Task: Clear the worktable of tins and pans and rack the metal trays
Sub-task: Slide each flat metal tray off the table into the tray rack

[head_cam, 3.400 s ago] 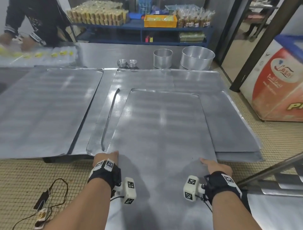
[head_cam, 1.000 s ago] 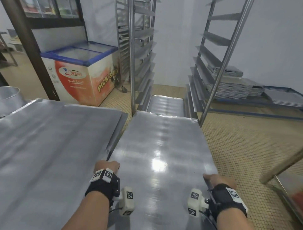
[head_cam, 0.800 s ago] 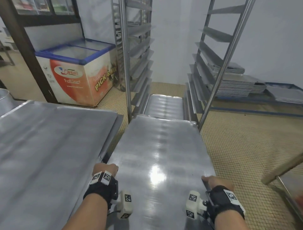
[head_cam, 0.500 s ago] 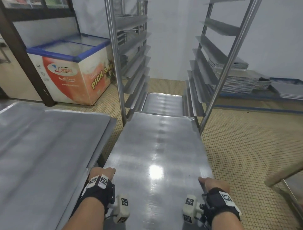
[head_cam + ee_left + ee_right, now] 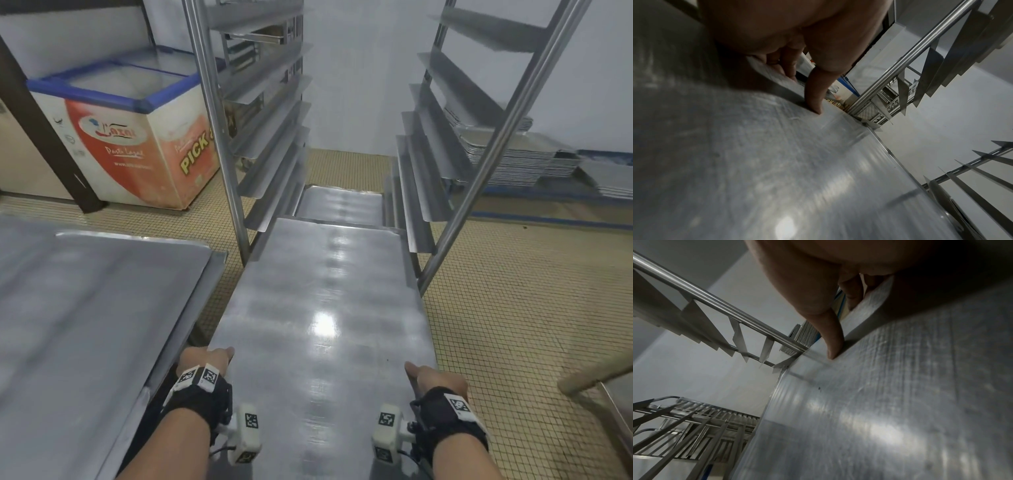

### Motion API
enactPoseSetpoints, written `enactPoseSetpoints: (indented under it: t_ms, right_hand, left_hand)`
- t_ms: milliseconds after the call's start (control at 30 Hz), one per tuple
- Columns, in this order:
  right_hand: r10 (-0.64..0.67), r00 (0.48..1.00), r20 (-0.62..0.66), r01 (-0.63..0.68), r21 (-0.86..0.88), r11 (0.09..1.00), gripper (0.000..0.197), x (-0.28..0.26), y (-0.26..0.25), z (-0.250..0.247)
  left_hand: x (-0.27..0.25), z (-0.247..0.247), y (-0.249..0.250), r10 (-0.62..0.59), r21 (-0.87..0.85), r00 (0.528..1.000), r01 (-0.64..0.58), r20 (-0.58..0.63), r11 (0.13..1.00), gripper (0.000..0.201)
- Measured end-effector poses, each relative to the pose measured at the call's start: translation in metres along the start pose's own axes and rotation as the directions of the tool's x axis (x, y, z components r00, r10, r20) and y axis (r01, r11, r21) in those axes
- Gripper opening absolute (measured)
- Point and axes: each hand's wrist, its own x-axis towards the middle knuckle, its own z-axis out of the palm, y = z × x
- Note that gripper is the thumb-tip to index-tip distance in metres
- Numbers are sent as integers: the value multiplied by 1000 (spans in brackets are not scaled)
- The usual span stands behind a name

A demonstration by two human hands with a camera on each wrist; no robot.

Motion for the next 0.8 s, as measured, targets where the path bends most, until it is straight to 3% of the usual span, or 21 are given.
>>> enactPoseSetpoints:
  t_ms: [167, 433, 633, 800]
  right_hand:
    - [-45, 999, -11, 44, -34, 998, 57, 18, -27, 21]
    - [-45, 999, -17, 44, -38, 998, 44, 65, -74, 56]
    - [-76, 996, -42, 75, -40, 996, 34, 100, -109, 87]
    - [-78, 996, -42, 76, -31, 997, 36, 118, -134, 110]
  left_hand:
    - [22, 18, 26, 24, -17, 1000, -24, 3, 1000, 57]
    - [67, 57, 75, 15, -110, 999, -9, 50, 994, 34]
    - [101, 85, 120, 2, -12, 1000, -2, 27, 1000, 70]
    - [124, 102, 148, -2, 75, 999, -1, 32, 997, 48]
